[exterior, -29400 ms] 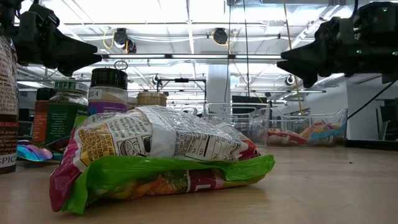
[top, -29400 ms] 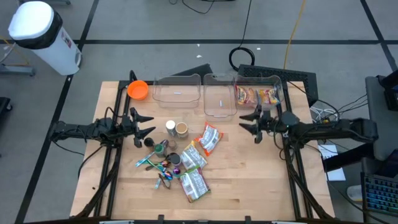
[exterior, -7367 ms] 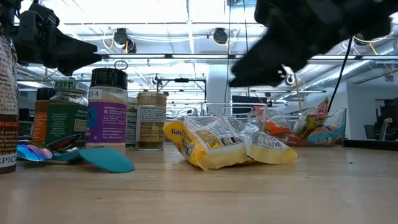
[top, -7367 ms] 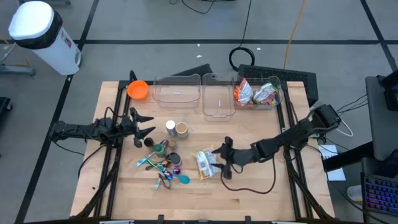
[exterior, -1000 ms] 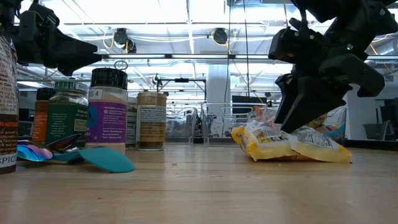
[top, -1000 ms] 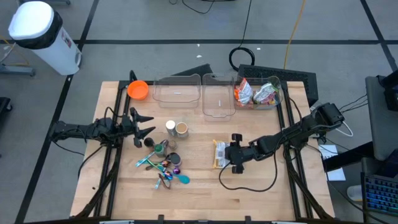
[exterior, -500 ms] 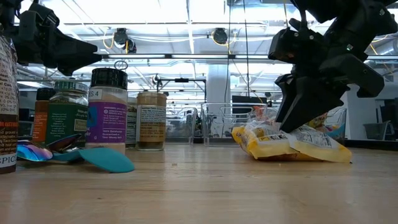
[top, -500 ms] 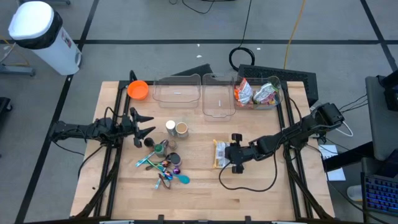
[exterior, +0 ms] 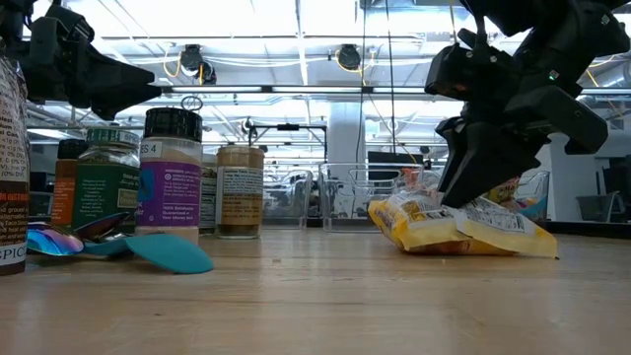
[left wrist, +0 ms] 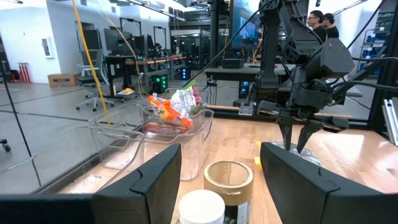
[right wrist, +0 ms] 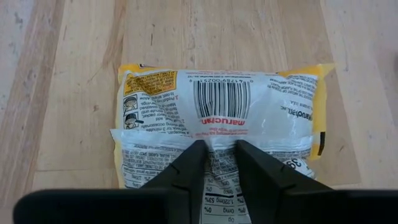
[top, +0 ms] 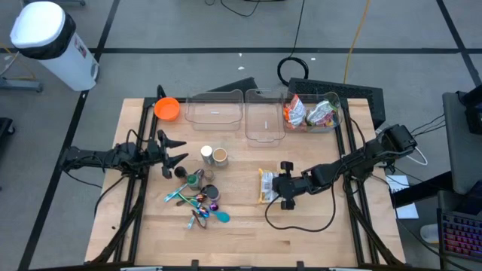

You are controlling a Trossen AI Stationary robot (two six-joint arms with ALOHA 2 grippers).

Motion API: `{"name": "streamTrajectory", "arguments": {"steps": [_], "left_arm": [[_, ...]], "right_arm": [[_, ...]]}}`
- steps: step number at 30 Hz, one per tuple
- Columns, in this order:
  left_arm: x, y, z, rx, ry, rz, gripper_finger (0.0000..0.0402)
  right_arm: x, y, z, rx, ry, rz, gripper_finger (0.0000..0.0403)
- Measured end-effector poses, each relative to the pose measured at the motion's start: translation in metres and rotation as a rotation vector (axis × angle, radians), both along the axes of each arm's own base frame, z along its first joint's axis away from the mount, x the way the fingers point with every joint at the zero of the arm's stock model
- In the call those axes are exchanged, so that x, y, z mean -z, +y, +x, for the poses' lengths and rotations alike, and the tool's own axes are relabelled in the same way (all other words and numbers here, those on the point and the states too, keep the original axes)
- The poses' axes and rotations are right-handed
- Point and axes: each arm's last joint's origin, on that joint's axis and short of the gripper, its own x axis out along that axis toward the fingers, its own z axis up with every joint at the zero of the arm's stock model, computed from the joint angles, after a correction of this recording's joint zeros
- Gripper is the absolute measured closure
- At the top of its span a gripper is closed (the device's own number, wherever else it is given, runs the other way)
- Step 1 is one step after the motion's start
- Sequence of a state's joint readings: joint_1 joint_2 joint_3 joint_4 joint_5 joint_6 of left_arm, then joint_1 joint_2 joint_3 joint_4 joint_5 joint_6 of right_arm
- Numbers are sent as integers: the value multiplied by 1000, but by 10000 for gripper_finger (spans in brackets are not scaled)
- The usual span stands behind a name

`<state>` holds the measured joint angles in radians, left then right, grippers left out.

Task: Pick & Place Food Item
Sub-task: Put the yellow noodle pack into the right transparent bin

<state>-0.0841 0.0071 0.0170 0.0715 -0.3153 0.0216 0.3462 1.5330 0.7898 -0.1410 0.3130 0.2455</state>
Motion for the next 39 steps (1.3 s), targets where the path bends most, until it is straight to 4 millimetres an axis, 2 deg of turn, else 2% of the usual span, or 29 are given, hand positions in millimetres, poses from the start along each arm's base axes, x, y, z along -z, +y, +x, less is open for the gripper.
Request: {"name": "streamTrajectory", "arguments": {"steps": [15,24,30,39], "left_arm": [[0,0,0,0,0,0,174],[0,0,0,0,0,0,174],[0,0,0,0,0,0,174],[0,0,0,0,0,0,174]], "right_arm": [[-1,0,0,0,-5,1,370],[-7,-1,-1,-18,-25,-3,380],[-25,-2,-6,-20,-90,18,381],[-64,-10,-21,-49,-229,25,381]]}}
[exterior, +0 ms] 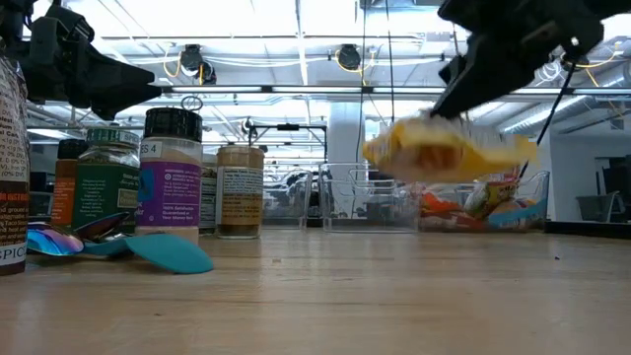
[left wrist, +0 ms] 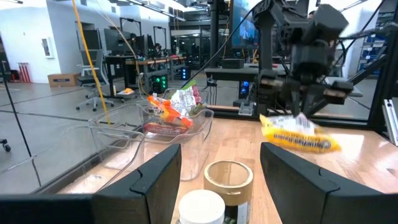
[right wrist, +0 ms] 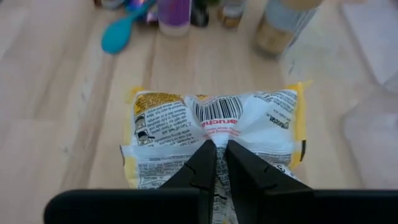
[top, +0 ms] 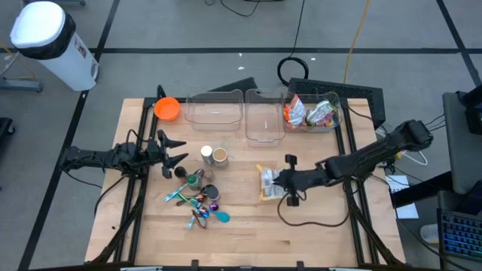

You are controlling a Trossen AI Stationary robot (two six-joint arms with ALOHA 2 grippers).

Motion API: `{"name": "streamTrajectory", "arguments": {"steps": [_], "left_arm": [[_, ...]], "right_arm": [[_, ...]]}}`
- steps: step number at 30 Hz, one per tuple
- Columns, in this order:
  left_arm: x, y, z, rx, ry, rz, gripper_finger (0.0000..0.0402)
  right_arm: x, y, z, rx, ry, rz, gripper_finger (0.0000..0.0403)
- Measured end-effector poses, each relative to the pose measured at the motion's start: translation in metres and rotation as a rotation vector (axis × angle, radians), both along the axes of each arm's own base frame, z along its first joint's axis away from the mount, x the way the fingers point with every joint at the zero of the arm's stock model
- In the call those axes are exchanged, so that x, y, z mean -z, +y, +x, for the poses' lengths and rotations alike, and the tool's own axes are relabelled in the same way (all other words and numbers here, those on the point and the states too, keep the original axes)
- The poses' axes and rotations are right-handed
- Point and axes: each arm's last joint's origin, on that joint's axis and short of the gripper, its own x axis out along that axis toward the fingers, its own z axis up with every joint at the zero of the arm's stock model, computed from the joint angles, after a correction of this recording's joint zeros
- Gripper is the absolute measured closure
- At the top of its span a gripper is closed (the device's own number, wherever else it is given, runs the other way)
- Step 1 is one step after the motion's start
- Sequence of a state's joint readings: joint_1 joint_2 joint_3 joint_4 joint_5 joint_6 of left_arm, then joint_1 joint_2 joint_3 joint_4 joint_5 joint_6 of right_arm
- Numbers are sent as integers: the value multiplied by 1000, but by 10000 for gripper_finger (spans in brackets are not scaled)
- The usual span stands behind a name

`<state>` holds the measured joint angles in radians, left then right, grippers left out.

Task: Pick & Place Food Item
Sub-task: Put the yellow noodle pack into the right transparent bin

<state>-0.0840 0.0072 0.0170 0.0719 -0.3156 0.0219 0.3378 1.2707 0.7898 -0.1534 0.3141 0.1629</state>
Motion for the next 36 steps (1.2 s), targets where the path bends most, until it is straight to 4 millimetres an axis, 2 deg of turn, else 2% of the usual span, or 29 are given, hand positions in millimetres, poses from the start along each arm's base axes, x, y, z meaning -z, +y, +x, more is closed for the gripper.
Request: {"name": "streamTrajectory", "arguments": {"steps": [8,17,30,36], "left_arm": [[0,0,0,0,0,0,174],[0,0,0,0,0,0,174],[0,0,0,0,0,0,174],[0,0,0,0,0,0,174]], "right_arm": [[-32,-32,-21,76,-83,-11,381],[-51,-88,-47,269,-85,-105,381],[-59,-183,-92,690,0,-287,381],[-57,-220,-112,801,98,-410,381]]}}
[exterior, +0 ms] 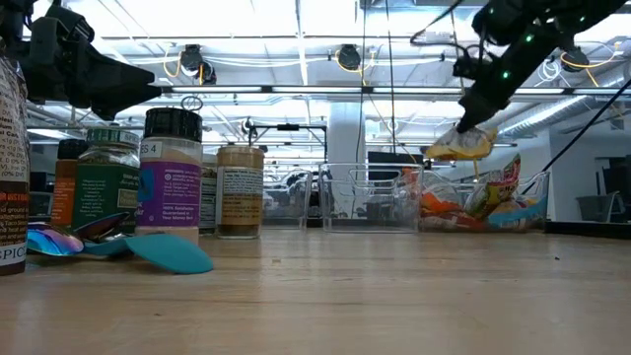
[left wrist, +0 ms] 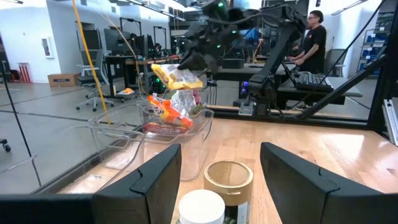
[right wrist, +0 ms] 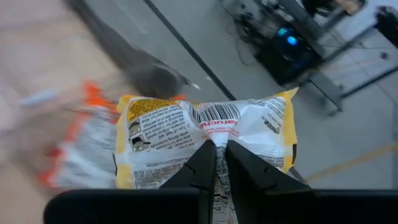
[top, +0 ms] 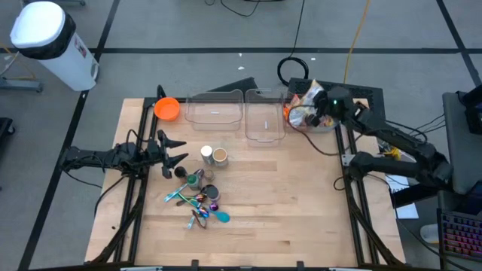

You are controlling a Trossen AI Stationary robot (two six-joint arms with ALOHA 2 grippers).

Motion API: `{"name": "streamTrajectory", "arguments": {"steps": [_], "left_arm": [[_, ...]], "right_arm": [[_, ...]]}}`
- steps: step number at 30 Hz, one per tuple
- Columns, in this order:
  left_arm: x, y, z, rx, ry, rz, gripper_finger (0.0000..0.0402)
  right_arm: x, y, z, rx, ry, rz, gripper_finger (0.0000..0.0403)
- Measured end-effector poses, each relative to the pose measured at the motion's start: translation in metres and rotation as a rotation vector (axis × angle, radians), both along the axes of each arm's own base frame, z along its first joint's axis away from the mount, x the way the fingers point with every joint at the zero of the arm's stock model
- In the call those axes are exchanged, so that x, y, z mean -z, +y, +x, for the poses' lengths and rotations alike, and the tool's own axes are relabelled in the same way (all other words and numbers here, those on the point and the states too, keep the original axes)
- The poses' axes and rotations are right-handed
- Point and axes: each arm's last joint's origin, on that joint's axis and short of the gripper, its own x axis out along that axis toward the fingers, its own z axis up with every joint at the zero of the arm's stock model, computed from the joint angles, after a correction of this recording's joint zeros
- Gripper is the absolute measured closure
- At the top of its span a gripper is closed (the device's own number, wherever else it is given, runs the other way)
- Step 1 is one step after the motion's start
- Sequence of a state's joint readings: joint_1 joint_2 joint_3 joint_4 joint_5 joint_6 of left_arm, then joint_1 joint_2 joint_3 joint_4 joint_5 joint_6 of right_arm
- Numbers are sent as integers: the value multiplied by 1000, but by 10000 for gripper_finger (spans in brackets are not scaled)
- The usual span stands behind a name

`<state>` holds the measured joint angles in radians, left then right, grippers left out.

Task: Pick & Place Food Item
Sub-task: Put the yellow noodle pack into the right transparent bin, then put the white seasoning bottle into the left transparent bin

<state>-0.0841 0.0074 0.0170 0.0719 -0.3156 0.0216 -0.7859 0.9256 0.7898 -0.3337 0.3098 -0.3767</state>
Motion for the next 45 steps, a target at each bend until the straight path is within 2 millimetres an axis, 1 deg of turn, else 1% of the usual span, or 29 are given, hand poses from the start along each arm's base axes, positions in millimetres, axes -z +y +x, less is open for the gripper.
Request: {"name": "streamTrajectory", "arguments": {"steps": [3,5,10,16,19,23,28,31,34,39,42,45], "left_arm": [[0,0,0,0,0,0,174],[0,0,0,0,0,0,174],[0,0,0,0,0,0,174],[0,0,0,0,0,0,174],[0,0,0,0,0,0,174],[0,0,0,0,0,0,174],[0,0,0,0,0,0,174],[0,0,0,0,0,0,174],[0,0,0,0,0,0,174],[0,0,0,0,0,0,174],[0,0,0,0,0,0,174],[0,0,0,0,0,0,174]], "right_arm": [[6,-13,-4,19,-14,18,381],[13,-20,-5,10,-34,32,381],[44,-28,-3,19,-45,33,381],[83,-26,-5,25,-61,-19,380],[95,-22,-8,16,-76,-63,380],[104,-17,-12,21,-128,-109,380],[106,-16,-13,38,-177,-108,376],[105,-15,-13,47,-208,-97,355],[102,-14,-14,56,-240,-97,315],[91,-10,-18,64,-283,-125,232],[79,-6,-20,78,-367,-145,190],[65,0,-22,80,-462,-150,159]]}}
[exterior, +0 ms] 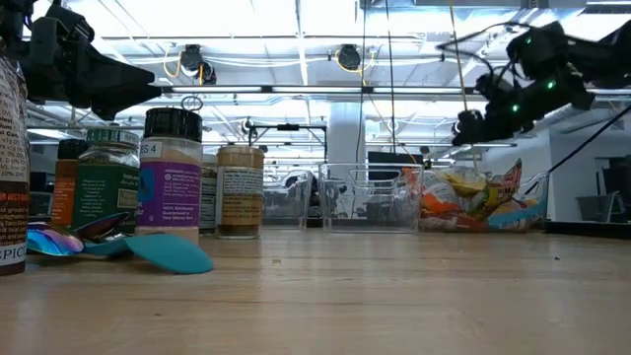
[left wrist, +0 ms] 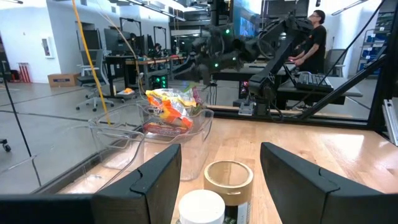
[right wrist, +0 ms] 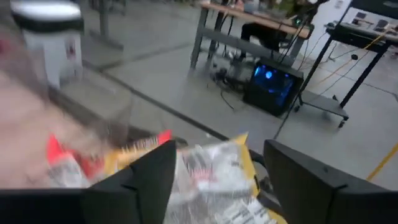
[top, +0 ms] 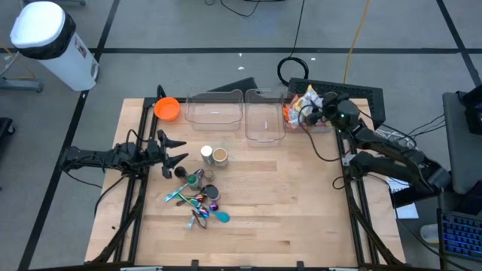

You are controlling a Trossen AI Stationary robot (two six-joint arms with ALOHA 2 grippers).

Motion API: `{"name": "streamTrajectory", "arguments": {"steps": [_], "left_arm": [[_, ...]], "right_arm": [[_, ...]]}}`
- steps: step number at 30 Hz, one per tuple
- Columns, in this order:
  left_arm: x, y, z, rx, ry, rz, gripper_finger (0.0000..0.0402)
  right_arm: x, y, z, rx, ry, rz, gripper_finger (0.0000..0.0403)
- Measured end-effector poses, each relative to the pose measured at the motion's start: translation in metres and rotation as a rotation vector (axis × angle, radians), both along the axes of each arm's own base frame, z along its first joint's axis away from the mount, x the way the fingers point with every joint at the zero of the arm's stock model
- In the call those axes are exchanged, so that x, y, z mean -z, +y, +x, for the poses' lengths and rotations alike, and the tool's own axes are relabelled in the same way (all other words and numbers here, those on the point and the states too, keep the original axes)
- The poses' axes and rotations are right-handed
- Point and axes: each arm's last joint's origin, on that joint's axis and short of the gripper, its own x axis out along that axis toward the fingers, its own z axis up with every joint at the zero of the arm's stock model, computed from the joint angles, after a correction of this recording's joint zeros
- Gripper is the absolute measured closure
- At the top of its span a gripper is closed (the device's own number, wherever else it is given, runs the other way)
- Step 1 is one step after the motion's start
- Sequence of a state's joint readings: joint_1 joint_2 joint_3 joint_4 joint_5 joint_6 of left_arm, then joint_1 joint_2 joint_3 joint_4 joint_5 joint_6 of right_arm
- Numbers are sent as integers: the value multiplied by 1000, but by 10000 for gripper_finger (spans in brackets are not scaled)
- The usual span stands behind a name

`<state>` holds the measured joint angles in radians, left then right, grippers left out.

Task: Pick & Place Food Item
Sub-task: Put the white seasoning bottle into the left transparent bin

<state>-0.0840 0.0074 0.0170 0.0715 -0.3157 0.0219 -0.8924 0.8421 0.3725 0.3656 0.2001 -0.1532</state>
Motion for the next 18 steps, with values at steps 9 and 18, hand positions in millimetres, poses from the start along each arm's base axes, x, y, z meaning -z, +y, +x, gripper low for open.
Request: {"name": "streamTrajectory", "arguments": {"steps": [9,18], "left_arm": [[0,0,0,0,0,0,174],[0,0,0,0,0,0,174]], "right_arm": [[-44,41,17,-444,-240,3,141],[-56,109,29,-980,-344,115,162]]}}
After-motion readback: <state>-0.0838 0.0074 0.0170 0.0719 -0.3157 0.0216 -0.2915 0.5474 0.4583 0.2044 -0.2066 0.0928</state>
